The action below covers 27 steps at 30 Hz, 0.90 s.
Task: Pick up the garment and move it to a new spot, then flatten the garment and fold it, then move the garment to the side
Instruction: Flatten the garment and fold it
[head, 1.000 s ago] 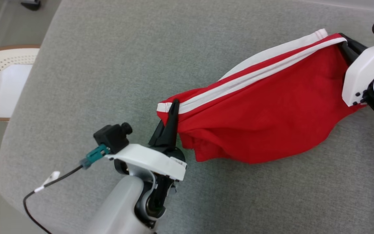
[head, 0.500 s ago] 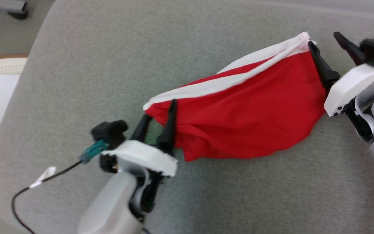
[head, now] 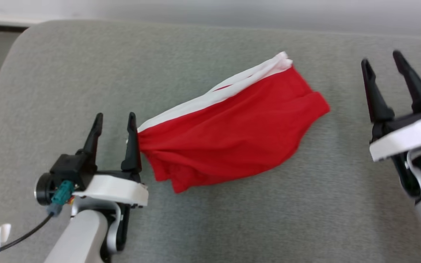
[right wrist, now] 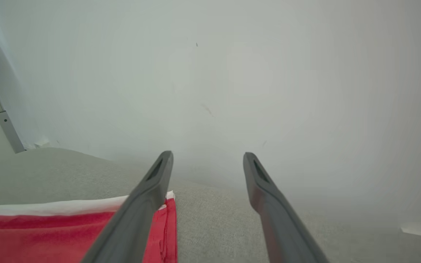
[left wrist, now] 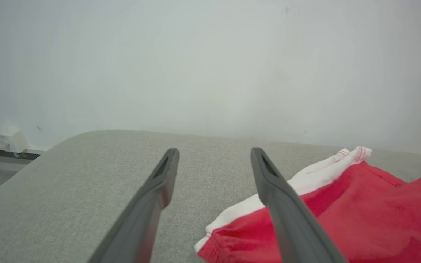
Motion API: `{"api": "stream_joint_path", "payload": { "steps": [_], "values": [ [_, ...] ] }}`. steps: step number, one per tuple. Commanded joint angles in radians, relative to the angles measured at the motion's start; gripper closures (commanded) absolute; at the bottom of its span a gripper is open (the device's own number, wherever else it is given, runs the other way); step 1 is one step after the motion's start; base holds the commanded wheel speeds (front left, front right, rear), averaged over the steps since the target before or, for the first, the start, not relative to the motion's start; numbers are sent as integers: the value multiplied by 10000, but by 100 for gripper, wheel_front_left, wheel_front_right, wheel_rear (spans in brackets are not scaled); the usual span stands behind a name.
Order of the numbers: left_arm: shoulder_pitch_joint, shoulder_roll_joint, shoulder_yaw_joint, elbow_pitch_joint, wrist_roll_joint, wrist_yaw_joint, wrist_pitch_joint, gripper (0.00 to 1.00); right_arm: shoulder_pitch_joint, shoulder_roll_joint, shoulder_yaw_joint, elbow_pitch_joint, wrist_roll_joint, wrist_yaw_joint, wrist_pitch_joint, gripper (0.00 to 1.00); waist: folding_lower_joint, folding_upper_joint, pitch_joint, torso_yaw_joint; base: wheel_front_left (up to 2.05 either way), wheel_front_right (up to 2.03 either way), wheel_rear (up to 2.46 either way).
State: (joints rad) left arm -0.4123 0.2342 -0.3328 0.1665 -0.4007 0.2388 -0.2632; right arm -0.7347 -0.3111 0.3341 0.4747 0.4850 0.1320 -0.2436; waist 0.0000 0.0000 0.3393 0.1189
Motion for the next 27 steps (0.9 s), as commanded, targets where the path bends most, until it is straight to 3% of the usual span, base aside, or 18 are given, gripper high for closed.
{"api": "stream_joint_path", "payload": {
  "steps": [1, 7, 15, 27],
  "values": [
    [223, 264, -18, -209, 355, 96, -12, 0, 664, 146, -394, -544, -217, -30, 129, 0, 0, 0, -340, -438, 0, 0, 0],
    [565, 799, -22, -653, 767, 253, 71, 0, 2628, 728, -1584, -2584, -878, -30, 1005, 0, 0, 0, -702, -1001, 0, 0, 0],
    [1082, 1028, -78, -818, 710, 357, 347, 0, 4527, 1593, -2423, -4519, -1401, -30, 1960, 0, 0, 0, -911, -1374, 0, 0, 0],
    [1291, 1089, -69, -824, 458, 409, 449, 0, 5534, 2092, -2721, -5605, -1652, -30, 2636, 0, 0, 0, -939, -1476, 0, 0, 0]
  ]
}}
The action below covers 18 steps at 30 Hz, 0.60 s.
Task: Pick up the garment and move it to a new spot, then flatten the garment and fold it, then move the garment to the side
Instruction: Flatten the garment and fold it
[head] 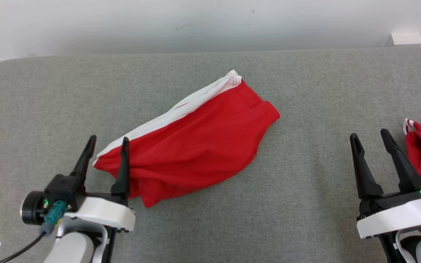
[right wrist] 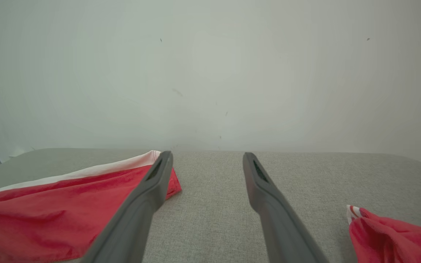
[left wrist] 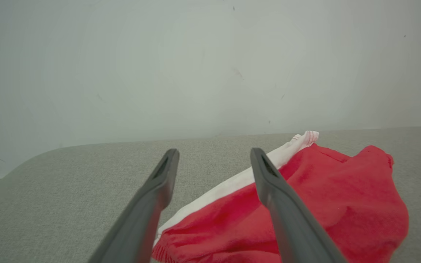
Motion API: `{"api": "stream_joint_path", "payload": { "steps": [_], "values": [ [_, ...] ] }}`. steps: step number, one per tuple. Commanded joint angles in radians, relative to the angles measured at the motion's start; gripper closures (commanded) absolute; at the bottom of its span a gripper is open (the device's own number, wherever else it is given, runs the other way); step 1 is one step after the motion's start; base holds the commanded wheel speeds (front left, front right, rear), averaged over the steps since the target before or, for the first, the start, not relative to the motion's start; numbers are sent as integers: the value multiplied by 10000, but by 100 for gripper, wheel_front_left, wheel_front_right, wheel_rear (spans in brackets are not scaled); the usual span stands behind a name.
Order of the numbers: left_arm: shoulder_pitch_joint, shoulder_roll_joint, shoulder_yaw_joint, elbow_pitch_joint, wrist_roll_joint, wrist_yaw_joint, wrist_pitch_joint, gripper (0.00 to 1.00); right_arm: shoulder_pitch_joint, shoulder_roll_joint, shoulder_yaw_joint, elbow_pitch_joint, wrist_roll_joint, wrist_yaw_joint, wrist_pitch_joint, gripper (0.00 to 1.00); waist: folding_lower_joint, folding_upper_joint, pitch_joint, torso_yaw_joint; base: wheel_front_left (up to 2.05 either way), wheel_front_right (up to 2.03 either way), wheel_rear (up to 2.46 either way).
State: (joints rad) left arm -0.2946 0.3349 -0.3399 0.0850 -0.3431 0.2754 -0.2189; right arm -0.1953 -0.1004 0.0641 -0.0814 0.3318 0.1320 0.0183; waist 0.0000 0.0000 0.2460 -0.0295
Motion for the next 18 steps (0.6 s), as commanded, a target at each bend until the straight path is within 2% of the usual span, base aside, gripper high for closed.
{"api": "stream_joint_path", "payload": {
  "steps": [1, 10, 18],
  "values": [
    [115, 86, 1, -9, -131, 44, 4, 0, 152, -8, -31, -71, -131, -30, 35, 0, 0, 0, -10, 11, 0, 0, 0],
    [-109, 30, -103, -78, -143, -11, -17, 0, -66, -114, -86, -37, -13, -30, 262, 0, 0, 0, 153, 217, 0, 0, 0],
    [-780, -365, -430, -237, 22, -158, -174, 0, -1403, -880, 443, 1300, 273, -30, 647, 0, 0, 0, 945, 1204, 0, 0, 0]
  ]
}}
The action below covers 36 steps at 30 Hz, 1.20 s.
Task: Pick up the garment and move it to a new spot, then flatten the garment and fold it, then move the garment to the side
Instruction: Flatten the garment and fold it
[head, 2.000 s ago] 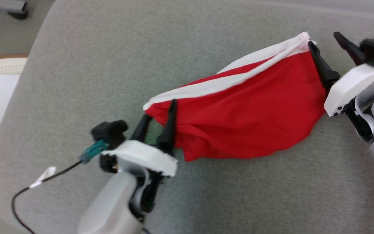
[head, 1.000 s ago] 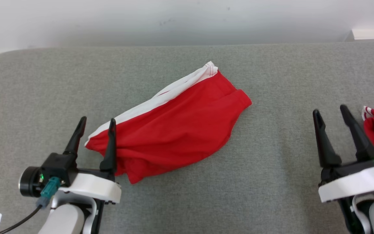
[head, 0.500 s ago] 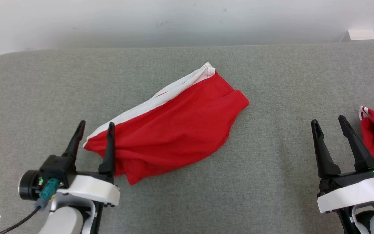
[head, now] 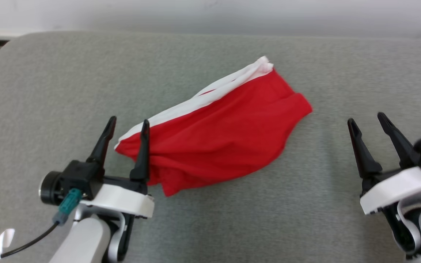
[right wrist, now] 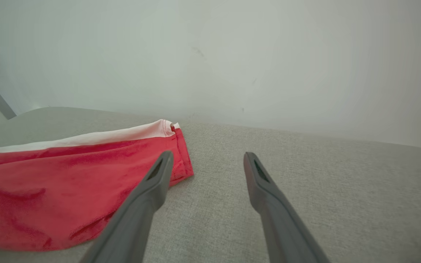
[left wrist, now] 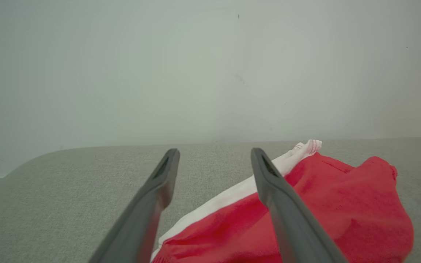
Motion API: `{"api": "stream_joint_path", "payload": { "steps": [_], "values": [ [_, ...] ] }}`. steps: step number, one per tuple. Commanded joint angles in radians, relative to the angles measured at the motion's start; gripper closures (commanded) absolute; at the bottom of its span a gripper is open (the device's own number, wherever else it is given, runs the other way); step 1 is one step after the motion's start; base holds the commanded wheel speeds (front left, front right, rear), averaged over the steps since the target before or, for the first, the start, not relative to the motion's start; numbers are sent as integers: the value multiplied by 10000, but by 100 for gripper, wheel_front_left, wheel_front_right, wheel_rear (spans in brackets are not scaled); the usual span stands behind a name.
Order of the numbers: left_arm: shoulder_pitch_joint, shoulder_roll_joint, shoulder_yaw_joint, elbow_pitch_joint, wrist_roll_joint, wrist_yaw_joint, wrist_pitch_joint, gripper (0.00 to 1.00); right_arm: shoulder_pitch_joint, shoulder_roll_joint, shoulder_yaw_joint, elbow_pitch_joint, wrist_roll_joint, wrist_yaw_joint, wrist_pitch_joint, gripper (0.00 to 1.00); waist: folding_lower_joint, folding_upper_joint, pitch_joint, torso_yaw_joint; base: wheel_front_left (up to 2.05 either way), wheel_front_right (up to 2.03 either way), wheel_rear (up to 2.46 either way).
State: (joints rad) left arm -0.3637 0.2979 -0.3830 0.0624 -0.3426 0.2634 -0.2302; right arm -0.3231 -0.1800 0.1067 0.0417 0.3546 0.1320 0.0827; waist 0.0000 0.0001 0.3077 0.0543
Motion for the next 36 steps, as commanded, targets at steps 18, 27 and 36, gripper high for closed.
{"api": "stream_joint_path", "payload": {
  "steps": [18, 27, 36],
  "values": [
    [-897, -1142, -106, 165, 565, -504, -338, 0, -3608, -537, 1594, 5964, 536, -30, 1225, 0, 0, -1, 1066, 2111, 0, 0, 0],
    [-507, -1286, 342, 196, 824, -693, -342, 0, -3752, -395, 2018, 6034, 1014, -21, 1665, 100, 0, -1, 799, 1699, 0, 0, 0],
    [221, -1086, 736, 303, 906, -806, -342, 0, -1656, 26, 1223, 4199, 1309, -27, 264, 100, 0, -1, 15, 549, 0, 0, 0]
  ]
}}
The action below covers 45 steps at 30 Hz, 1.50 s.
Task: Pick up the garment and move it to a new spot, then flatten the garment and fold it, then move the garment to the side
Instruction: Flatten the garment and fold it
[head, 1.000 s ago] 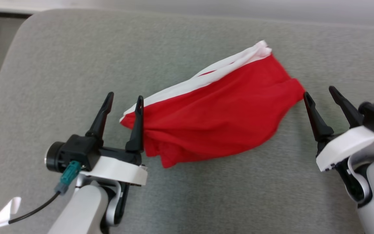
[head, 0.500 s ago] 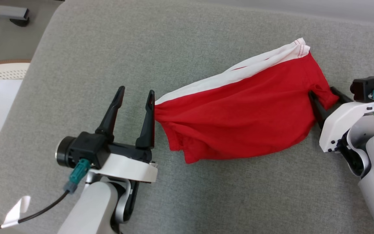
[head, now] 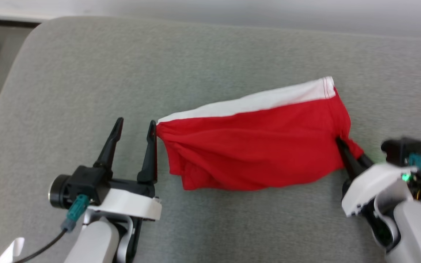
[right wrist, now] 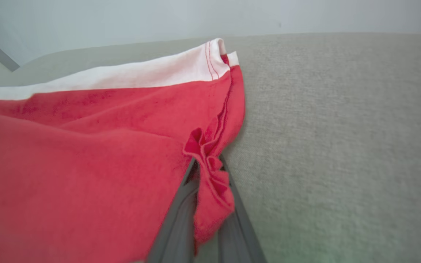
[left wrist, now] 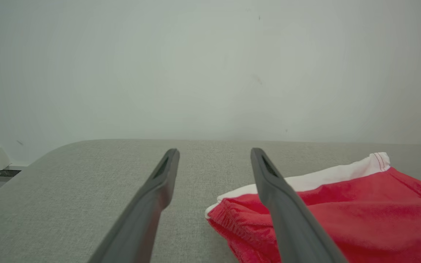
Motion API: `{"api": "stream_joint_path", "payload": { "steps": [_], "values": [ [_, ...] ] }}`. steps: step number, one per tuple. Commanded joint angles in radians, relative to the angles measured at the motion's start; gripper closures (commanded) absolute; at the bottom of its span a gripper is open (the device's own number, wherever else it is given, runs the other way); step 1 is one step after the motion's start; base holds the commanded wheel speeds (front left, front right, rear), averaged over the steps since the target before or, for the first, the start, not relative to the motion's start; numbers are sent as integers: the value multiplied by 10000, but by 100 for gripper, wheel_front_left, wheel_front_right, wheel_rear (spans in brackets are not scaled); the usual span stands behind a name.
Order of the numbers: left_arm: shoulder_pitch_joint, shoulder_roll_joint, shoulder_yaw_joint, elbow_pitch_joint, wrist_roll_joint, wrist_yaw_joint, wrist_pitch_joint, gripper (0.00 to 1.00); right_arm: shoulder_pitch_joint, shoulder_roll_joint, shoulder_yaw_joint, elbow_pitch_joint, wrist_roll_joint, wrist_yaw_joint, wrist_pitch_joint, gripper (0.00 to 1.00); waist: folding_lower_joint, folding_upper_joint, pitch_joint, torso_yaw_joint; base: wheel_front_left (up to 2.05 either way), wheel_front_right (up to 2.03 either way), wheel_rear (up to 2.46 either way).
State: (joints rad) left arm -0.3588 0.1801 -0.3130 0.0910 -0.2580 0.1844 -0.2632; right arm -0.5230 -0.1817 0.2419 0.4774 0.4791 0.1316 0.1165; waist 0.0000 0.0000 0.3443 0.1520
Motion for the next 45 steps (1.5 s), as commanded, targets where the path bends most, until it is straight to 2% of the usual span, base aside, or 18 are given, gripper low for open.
{"api": "stream_joint_path", "payload": {
  "steps": [1, 10, 16, 19, 24, 29, 34, 39, 40, 41, 42, 45],
  "values": [
    [254, 120, 68, 13, 37, -19, -12, 0, 714, 115, -281, -413, 28, -23, -169, 100, 0, 0, -425, -566, 0, 0, 0],
    [727, 282, 121, -66, -100, 39, 51, 0, 3244, 911, -2056, -2300, -380, -23, -149, 100, 0, 0, -750, -1229, 0, 0, 0],
    [772, 299, 56, -66, -164, 52, 109, 0, 3621, 1120, -2486, -2922, -692, -23, 235, 100, 0, 0, -818, -1229, 0, 0, 0],
    [706, 265, 7, -56, -179, 29, 102, 0, 3374, 1149, -2295, -3226, -1028, -23, 469, 100, 0, 0, -811, -1124, 0, 0, 0],
    [605, 274, -25, -27, -203, 8, 96, 0, 2756, 1090, -1342, -3860, -1469, -23, 839, 100, 0, 0, -821, -995, 0, 0, 0],
    [552, 192, -74, 88, -272, 4, 74, 0, 1874, 1150, 848, -4227, -1307, -24, 1273, 100, 0, 0, -909, -762, 0, 0, 0],
    [510, 84, -122, 172, -344, -28, 53, 0, 1491, 1250, 2866, -3718, -628, -24, 1206, 100, 0, 0, -896, -403, 0, 0, 0],
    [515, -37, -174, 295, -434, -65, 16, 0, 1581, 1291, 4033, -2769, -134, -24, 884, 100, 0, 0, -777, -141, 0, 0, 0],
    [511, -60, -165, 321, -444, -69, 8, 0, 1550, 1291, 4178, -2601, -89, -24, 768, 88, 0, 0, -755, -123, 0, 0, 0],
    [512, -85, -155, 350, -455, -70, 5, 0, 1515, 1292, 4257, -2479, -33, -24, 632, 56, 0, 0, -740, -111, 0, 0, 0],
    [514, -94, -146, 374, -431, -78, -1, 0, 1467, 1297, 4336, -2402, 13, -24, 477, 0, 0, 0, -732, -104, 0, 0, 0],
    [545, -124, -114, 435, -414, -81, -12, 0, 1287, 1299, 4445, -2372, -50, -24, -179, 0, 0, 0, -747, -123, 0, 0, 0]
  ]
}}
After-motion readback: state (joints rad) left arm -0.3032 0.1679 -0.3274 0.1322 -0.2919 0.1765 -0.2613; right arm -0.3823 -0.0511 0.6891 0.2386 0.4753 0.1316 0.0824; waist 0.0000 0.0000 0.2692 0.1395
